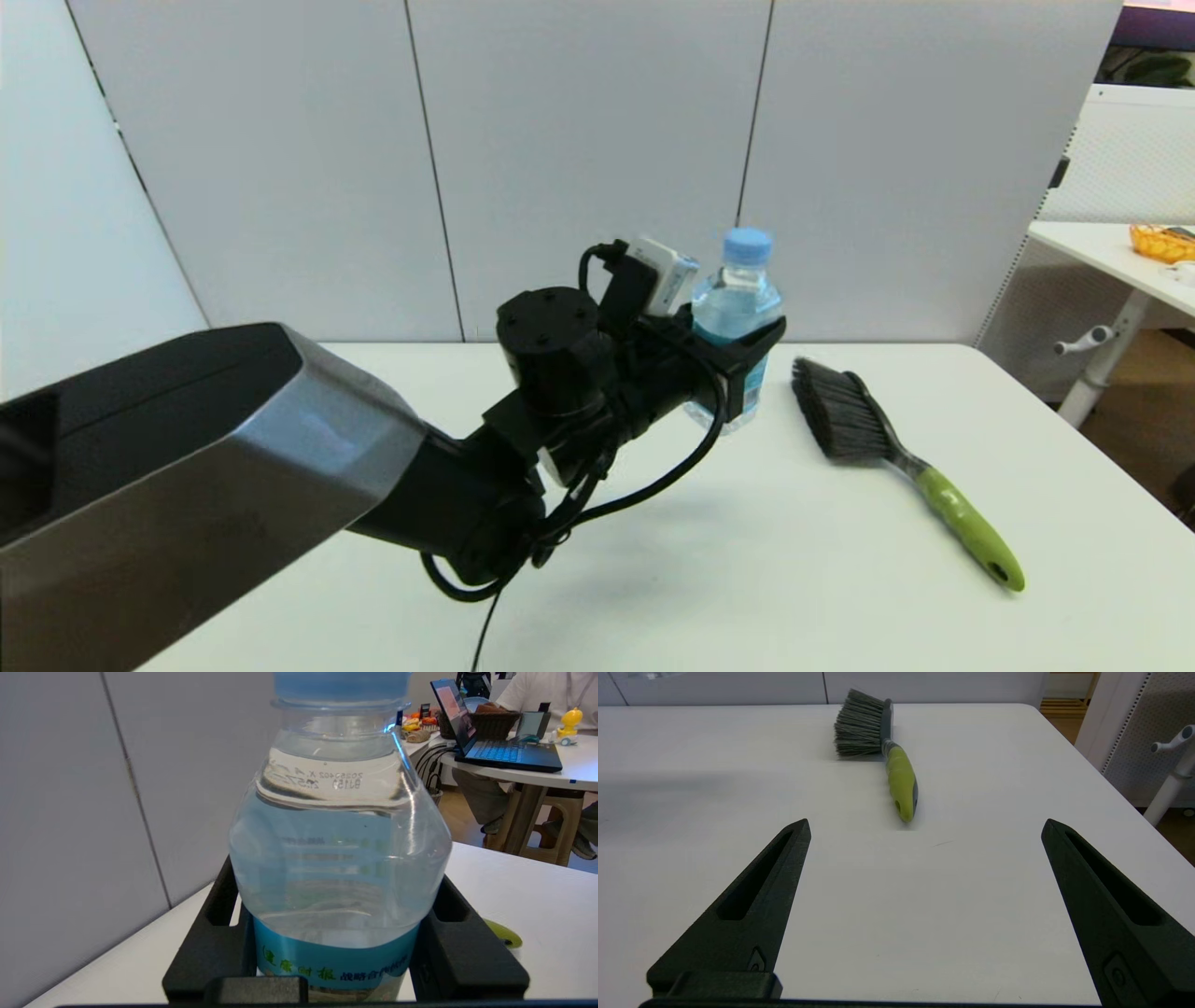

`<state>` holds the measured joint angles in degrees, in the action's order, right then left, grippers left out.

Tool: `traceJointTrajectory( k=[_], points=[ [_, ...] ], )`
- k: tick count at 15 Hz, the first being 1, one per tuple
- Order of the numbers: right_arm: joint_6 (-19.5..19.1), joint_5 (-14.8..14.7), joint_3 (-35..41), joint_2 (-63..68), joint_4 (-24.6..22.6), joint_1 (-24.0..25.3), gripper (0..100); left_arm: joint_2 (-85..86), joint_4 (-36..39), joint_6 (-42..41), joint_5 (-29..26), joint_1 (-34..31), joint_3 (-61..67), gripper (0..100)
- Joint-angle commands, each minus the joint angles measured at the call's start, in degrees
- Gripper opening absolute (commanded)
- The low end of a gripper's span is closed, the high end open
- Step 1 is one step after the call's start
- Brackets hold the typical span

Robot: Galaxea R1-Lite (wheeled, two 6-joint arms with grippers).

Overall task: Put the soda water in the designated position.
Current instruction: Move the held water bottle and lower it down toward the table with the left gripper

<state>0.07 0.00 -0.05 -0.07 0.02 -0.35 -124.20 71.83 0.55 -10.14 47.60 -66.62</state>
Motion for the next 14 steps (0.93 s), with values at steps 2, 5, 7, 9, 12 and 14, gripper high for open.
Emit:
traceJointTrajectory(
  k=[2, 5, 7, 9, 12, 14],
  points=[
    [-0.1, 0.0, 0.0, 0.1, 0.0, 0.0, 100, -10.7, -3.9, 0.2, -0.2, 0.9, -12.7, 0],
    [-0.1, 0.0, 0.0, 0.1, 0.0, 0.0, 100, -16.6, -7.8, 0.1, -0.4, 1.2, -22.2, 0],
    [-0.1, 0.0, 0.0, 0.1, 0.0, 0.0, 100, -19.3, -10.2, -0.1, -0.5, 1.2, -26.5, 0],
    [-0.1, 0.0, 0.0, 0.1, 0.0, 0.0, 100, -22.2, -13.3, -0.1, -0.5, 1.2, -31.9, 0],
    [0.0, 0.0, 0.0, 0.1, 0.0, 0.0, 100, -24.3, -18.8, -0.3, -0.6, 1.1, -37.4, 0],
    [-0.1, 0.0, 0.0, 0.1, 0.0, 0.0, 100, -26.0, -19.7, -0.3, -0.6, 1.0, -40.3, 0]
  ],
)
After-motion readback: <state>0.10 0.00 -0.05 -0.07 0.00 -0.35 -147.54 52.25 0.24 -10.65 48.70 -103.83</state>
